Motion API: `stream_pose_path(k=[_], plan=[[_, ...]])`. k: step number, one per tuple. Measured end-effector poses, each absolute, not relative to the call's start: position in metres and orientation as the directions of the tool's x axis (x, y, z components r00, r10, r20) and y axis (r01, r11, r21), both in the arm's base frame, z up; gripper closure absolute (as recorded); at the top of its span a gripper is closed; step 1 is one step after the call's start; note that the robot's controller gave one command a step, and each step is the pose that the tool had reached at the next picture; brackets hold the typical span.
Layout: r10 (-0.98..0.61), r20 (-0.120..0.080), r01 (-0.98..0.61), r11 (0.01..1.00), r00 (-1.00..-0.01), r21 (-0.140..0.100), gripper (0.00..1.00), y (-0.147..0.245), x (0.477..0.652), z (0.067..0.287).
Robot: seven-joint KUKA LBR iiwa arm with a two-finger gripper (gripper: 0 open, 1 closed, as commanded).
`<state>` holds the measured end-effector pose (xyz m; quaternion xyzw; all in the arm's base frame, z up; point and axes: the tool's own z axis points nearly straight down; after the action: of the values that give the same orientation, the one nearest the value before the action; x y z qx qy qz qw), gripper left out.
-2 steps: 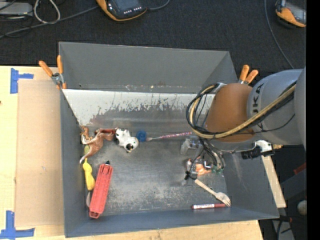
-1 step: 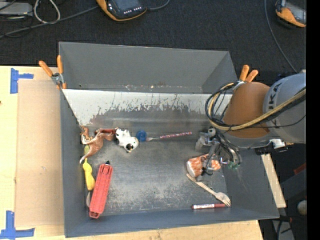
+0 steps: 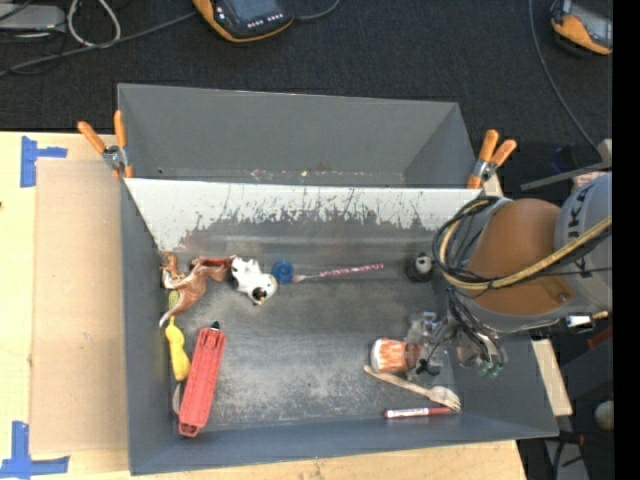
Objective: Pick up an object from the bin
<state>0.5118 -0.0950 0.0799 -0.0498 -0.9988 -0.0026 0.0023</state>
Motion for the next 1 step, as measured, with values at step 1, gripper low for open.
stream_pose_path(k=[1], plan=[[0.099, 0.005, 0.099, 0.995, -0.995, 0.005, 1.00, -0.0948, 0.5119, 0.0799]])
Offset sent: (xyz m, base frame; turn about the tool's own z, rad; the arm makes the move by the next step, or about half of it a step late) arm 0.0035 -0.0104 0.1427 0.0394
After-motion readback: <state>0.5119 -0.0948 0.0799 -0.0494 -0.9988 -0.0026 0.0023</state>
